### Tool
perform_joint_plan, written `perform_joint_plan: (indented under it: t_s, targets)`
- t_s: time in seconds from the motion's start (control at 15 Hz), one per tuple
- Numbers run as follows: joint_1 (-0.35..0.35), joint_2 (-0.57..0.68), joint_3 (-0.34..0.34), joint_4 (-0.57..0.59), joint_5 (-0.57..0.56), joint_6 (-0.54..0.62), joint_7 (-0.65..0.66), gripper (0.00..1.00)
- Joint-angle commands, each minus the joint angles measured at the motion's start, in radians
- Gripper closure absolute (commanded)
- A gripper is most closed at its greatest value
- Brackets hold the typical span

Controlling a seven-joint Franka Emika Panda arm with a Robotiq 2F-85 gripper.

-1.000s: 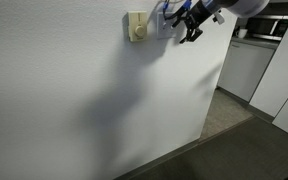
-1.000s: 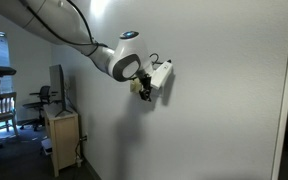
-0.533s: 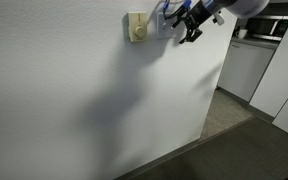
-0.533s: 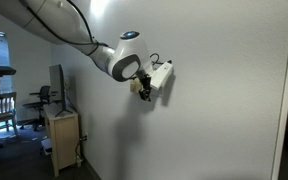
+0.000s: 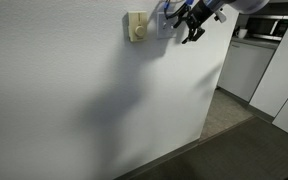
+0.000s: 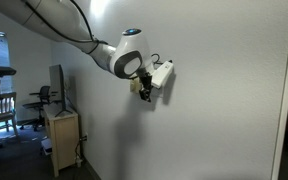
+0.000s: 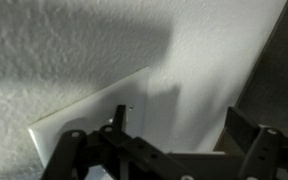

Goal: Flick the right switch off

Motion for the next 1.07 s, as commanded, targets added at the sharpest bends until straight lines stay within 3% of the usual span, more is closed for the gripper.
perform_joint_plan:
  t_s: [0.0,0.53,1.0]
  targets:
    - [-0.065,-0.006,0.046,0.01,-0.094,-0.091,0.042,0.0]
    - [-0.097,-0.017,0.085,0.049,-0.256,-0.176,0.113,0.0]
    - [-0.097,-0.013,0.095,0.102,-0.314,-0.238,0.112,0.0]
